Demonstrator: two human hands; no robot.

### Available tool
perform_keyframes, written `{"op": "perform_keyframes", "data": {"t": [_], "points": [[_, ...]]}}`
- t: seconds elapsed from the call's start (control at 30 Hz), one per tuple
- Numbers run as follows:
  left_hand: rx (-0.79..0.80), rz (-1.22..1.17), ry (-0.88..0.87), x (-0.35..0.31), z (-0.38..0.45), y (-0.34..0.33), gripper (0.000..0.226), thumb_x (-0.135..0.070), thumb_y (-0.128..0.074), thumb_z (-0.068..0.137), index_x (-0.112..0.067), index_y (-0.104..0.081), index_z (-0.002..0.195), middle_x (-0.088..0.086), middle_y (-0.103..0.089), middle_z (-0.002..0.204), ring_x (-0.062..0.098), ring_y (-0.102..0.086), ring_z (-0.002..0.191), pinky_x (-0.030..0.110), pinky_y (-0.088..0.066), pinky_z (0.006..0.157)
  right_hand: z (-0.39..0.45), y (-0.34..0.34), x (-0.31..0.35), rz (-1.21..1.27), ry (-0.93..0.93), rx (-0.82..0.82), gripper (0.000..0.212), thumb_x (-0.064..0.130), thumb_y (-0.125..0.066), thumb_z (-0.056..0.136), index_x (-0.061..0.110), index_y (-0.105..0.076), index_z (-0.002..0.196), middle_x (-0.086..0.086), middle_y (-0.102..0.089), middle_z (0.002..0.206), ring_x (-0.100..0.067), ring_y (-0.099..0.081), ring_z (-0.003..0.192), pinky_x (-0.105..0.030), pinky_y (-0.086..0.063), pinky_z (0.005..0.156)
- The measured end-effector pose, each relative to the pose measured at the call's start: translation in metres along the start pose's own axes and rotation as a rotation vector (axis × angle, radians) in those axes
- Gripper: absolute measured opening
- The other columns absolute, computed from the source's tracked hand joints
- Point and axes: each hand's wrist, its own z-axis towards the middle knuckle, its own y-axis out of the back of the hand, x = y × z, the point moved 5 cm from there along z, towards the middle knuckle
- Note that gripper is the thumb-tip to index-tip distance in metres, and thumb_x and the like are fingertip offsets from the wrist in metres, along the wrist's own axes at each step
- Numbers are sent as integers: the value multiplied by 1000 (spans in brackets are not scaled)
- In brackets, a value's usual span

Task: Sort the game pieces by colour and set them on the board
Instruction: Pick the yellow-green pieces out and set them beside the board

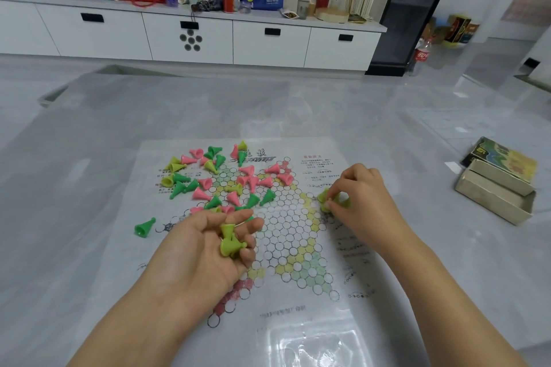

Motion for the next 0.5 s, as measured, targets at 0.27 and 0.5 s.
{"op": "perform_keyframes", "data": {"t": [0.27,0.5], "points": [[7,-19,-12,0,0,1,33,-11,-43,75,3,-59,101,15,-68,67,15,-50,45,18,-43,39,1,-3,-2,-8,3,10,5,20,-65,81,17,-68,84,5,-44,93,-13,-31,91,-28,-31,75],[16,-19,-12,-1,1,1,34,-11,-43,74,3,-58,101,16,-67,69,15,-51,48,20,-43,39,-6,11,-2,70,9,-21,11,21,-64,82,21,-65,93,8,-44,95,-10,-34,94,-15,-25,72]]}}
